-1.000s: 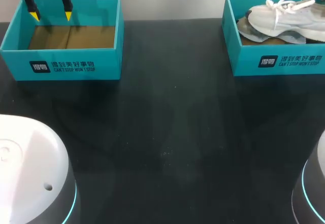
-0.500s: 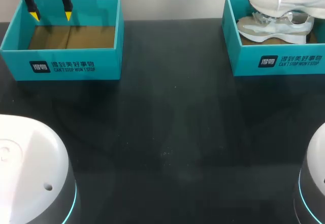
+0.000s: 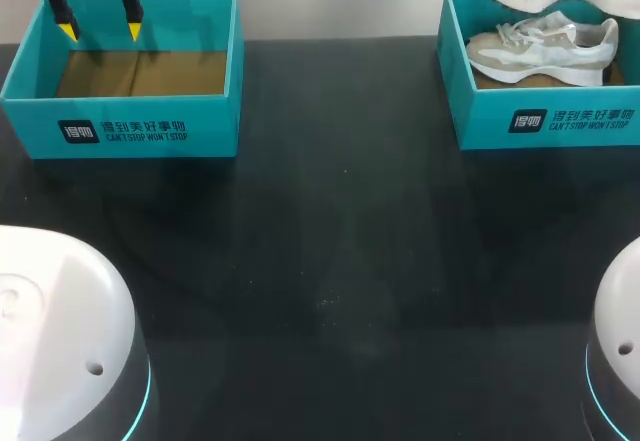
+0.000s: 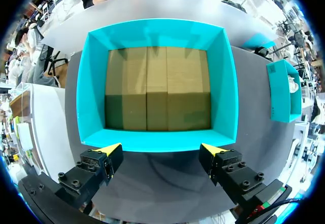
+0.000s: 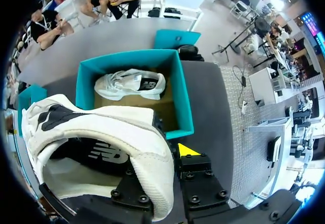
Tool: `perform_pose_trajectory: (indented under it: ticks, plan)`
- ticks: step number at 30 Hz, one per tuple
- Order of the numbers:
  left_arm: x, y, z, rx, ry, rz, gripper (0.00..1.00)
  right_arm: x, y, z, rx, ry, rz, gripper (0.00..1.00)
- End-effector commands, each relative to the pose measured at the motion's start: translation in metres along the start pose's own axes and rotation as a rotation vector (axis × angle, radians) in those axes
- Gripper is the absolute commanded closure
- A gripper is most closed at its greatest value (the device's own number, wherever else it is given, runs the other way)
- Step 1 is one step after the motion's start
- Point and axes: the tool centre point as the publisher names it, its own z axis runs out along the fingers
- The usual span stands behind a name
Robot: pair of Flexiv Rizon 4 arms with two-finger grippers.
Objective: Take the shoe out of the shoebox, open the shoe tongue, remove and reinsert the insole, then place the shoe into the shoebox
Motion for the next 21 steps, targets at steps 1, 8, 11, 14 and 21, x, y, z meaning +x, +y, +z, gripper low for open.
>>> perform_pose_trajectory:
  ticks: [1,8,11,14,21]
  plan:
    - [0.000,0.000,0.000,0.000,0.000,0.000,0.00,0.027,-0.041,-0.020,-0.058,-0.018,-0.004,1.00]
    - [0.000,0.000,0.000,0.000,0.000,0.000,0.00,0.072,-0.080,-0.026,-0.059,0.005,-0.009,1.00]
    - [0.000,0.000,0.000,0.000,0.000,0.000,0.00,0.088,-0.096,-0.030,-0.050,-0.001,-0.004,1.00]
    - [0.000,0.000,0.000,0.000,0.000,0.000,0.00,0.098,-0.107,-0.032,-0.019,0.012,-0.014,1.00]
    - [0.000,0.000,0.000,0.000,0.000,0.000,0.00,0.098,-0.107,-0.032,-0.019,0.012,-0.014,1.00]
